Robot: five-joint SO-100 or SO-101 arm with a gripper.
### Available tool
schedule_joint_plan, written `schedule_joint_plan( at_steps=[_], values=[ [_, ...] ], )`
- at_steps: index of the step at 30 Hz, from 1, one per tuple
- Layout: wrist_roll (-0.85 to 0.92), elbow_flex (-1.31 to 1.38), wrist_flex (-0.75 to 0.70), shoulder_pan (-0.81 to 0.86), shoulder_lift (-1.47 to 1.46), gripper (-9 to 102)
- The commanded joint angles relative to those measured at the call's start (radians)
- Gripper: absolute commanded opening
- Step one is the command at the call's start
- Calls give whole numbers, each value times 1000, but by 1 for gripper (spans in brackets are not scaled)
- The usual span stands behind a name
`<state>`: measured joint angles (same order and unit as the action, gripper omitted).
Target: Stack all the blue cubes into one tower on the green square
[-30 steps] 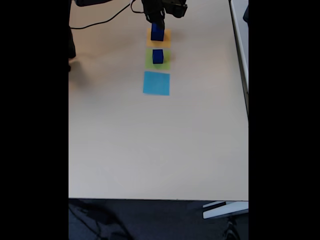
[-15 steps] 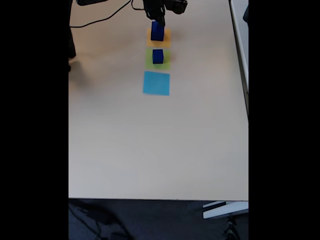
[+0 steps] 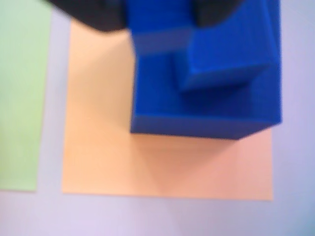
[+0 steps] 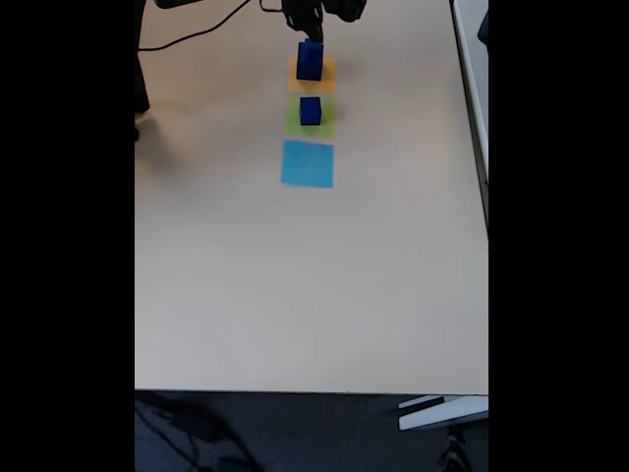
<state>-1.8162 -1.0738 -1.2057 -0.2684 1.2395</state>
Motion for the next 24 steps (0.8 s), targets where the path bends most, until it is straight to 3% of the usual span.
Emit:
schedule_joint_plan(
  at_steps=[1, 24],
  values=[
    [-21, 77, 29, -21, 5, 4],
    [-60, 72, 48, -61, -34, 4]
  ],
)
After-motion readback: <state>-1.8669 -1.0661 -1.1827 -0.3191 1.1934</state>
